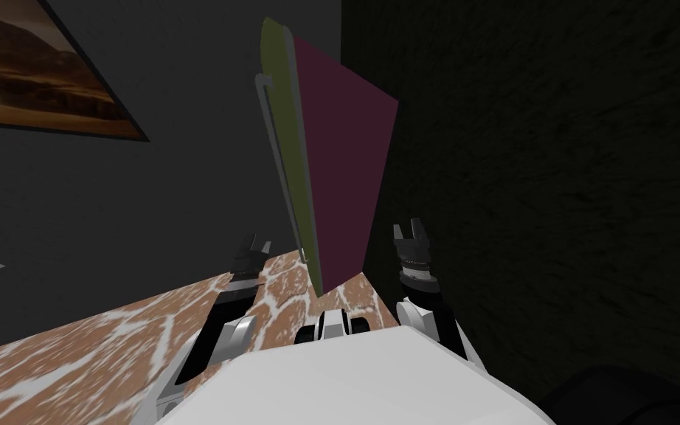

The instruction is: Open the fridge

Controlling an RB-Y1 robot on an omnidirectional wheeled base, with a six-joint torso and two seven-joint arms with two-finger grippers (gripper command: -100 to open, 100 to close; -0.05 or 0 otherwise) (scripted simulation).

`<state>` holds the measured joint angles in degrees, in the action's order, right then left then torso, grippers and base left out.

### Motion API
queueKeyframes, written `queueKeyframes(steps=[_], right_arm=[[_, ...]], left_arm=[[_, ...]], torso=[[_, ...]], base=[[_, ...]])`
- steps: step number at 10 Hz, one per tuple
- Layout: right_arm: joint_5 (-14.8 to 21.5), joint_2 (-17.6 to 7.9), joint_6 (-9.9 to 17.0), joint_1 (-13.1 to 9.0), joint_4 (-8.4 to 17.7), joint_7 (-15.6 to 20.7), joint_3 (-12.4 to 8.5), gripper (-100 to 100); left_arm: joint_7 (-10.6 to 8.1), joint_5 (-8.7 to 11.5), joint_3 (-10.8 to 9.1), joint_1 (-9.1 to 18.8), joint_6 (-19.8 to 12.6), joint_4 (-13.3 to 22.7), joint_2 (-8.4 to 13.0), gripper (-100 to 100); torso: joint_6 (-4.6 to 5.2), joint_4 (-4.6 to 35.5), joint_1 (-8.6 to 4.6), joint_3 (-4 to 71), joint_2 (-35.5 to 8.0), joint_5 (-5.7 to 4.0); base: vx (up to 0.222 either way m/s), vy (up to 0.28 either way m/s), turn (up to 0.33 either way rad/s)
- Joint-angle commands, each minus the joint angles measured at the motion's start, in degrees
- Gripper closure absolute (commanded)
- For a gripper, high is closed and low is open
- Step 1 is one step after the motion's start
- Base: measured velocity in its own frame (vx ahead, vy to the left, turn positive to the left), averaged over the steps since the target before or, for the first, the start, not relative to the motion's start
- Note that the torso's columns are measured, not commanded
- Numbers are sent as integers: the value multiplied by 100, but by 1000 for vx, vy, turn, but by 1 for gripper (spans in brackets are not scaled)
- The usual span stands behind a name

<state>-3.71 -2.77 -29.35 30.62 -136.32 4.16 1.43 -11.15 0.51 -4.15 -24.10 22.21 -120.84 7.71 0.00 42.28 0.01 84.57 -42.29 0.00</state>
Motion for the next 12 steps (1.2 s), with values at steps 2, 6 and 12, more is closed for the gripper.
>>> queueKeyframes(steps=[2, 6, 12], right_arm=[[0, 0, 0, 0, 0, 0, 0, 0], [0, -1, 0, -1, 0, 0, 0, 0], [0, -1, 0, -2, 0, 0, 0, 0]], left_arm=[[-74, 224, -121, 102, -265, 442, 176, -100], [-127, 386, -210, 178, -428, 785, 138, -100], [-198, 601, -330, 276, -643, 1232, -820, -100]], torso=[[0, -2, 1, 4, 8, -1], [0, 7, 14, -14, -21, 4], [42, -20, 8, 26, 48, 13]], base=[[197, -142, 68], [122, -104, 38], [110, -93, 49]])
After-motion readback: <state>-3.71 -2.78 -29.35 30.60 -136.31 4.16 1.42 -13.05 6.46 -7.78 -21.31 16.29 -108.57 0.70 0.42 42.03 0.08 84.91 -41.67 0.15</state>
